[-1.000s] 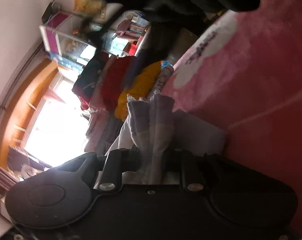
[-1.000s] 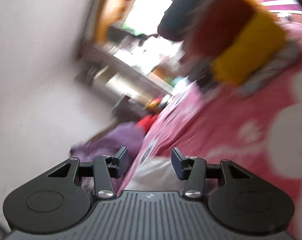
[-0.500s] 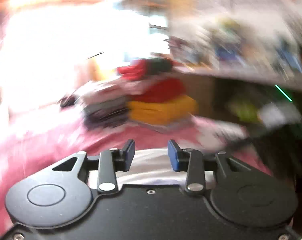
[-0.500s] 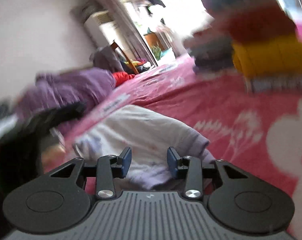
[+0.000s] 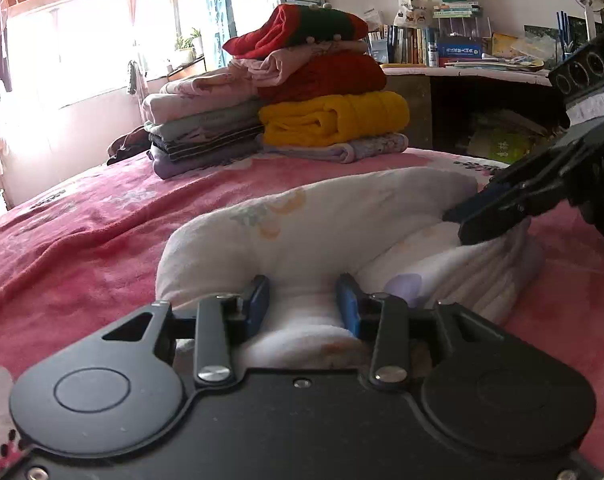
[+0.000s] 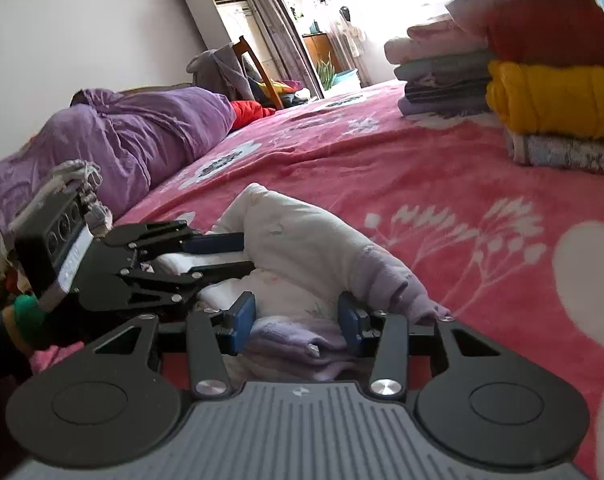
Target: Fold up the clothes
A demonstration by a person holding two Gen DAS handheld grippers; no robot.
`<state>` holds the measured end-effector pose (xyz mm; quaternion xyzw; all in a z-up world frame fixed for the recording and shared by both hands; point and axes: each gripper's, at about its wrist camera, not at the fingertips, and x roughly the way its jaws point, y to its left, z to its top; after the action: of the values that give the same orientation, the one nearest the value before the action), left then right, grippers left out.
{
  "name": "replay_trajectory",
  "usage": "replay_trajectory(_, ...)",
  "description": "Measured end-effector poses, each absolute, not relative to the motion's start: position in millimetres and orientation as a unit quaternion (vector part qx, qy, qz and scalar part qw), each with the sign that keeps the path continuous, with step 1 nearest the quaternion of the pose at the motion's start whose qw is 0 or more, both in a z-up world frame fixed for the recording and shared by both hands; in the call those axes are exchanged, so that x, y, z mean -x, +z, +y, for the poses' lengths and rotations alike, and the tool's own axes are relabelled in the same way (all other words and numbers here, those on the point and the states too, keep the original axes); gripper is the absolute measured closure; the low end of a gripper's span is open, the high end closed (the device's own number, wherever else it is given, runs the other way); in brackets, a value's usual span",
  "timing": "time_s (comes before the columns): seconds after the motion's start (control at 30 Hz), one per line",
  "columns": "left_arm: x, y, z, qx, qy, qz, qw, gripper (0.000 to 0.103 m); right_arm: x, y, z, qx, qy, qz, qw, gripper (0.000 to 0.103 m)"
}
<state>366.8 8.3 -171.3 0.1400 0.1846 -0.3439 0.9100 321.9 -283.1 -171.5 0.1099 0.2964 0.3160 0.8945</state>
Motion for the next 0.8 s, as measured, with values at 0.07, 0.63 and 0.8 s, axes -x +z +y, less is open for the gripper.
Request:
replay_trajectory(0.07, -367, -180, 6, -0.137, -0.346, 0.183, 0.91, 0.067, -321, -175, -285, -0.117, 0.316, 0.297, 0.893, 0.059)
replay_trajectory(0.63, -333, -130, 74, 0.037, -0.337, 0.169, 0.926, 0.03, -248, -142, -298, -0.195, 0.21, 0.193, 0.938, 0.029)
replay_trajectory(0.8, -350, -146, 126, 0.186, -0.274, 0.227, 0.916, 0.03, -264, -164, -320, -0.315, 0.164, 0.224, 0.908, 0.019)
